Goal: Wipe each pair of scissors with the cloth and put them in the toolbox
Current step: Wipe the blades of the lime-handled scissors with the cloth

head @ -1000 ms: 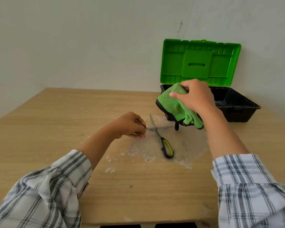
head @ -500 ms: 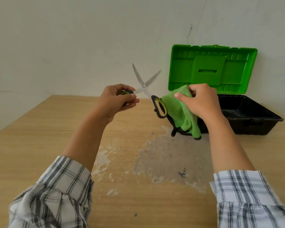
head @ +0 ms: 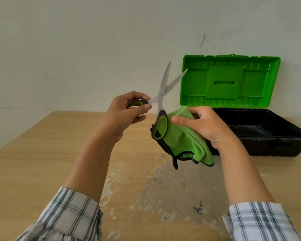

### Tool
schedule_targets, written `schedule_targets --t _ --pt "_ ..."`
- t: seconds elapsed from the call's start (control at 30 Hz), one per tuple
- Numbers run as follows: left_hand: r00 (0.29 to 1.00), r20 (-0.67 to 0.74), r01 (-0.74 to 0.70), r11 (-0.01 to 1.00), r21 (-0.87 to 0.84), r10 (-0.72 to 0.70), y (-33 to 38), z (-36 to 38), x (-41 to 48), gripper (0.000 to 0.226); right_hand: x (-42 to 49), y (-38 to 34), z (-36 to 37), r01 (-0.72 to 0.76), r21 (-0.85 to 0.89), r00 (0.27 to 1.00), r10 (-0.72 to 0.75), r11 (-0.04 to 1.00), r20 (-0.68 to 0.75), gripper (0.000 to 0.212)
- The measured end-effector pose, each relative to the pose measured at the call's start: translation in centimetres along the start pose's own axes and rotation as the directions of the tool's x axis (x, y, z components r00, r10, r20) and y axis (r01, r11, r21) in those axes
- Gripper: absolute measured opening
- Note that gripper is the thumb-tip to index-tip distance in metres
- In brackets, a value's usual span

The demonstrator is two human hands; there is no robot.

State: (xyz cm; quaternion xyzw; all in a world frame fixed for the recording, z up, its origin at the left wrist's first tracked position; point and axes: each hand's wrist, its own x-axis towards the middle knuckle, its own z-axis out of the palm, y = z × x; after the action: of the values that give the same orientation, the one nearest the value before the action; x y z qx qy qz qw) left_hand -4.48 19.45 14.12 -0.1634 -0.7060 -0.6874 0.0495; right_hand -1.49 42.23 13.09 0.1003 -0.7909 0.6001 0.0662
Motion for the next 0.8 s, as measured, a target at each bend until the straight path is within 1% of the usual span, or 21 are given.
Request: schedule_targets --t 0.07,0.2,0.33,0.5,0.57,0.67,0.73,0.8 --pt "1.0 0.009 -0.008 1.0 0.007 0.008 -0.2 0.4 0.0 0.015 0.1 0.0 0.5 0.01 -0.014 1.0 -0.01 1.0 0.007 0.035" --pt "1.0 -0.007 -0.018 0.999 -0.045 0.018 -0.3 1.2 -0.2 0.017 0.2 0.0 1.3 0.03 -0.022 1.0 -0.03 0.999 0.002 0.036" --pt "1.0 0.003 -0.026 0.997 -0.071 0.026 -0.3 1.5 -0.4 0.019 0.3 0.0 2.3 0.031 -0.082 0.999 -0.034 0.996 -0.041 0.037" --pt "0.999 0.029 -0.029 0.997 -0.073 0.031 -0.2 1.5 -0.6 0.02 0.5 0.0 2.8 0.056 -0.184 0.994 -0.072 0.981 -0.082 0.021" --pt "1.0 0.001 -0.019 0.995 -0.098 0.019 -0.1 1.1 -0.7 0.021 0.5 0.1 2.5 0.07 -0.224 0.991 -0.094 0.972 -0.1 0.018" --pt "0.996 -0.083 0.004 0.978 -0.207 -0.021 0.1 0.3 -0.5 0.028 0.4 0.2 1.7 0.084 -0.256 0.989 -0.111 0.963 -0.096 0.017" --pt "0.99 -0.119 0.029 0.943 -0.331 -0.072 0.1 0.1 -0.5 0.036 0.3 0.2 1.4 0.094 -0.275 0.989 -0.122 0.957 -0.085 0.015" --pt "0.982 -0.133 0.061 0.893 -0.447 -0.134 -0.2 0.3 -0.5 0.033 0.3 0.2 1.5 0.103 -0.295 0.986 -0.136 0.95 -0.092 0.016"
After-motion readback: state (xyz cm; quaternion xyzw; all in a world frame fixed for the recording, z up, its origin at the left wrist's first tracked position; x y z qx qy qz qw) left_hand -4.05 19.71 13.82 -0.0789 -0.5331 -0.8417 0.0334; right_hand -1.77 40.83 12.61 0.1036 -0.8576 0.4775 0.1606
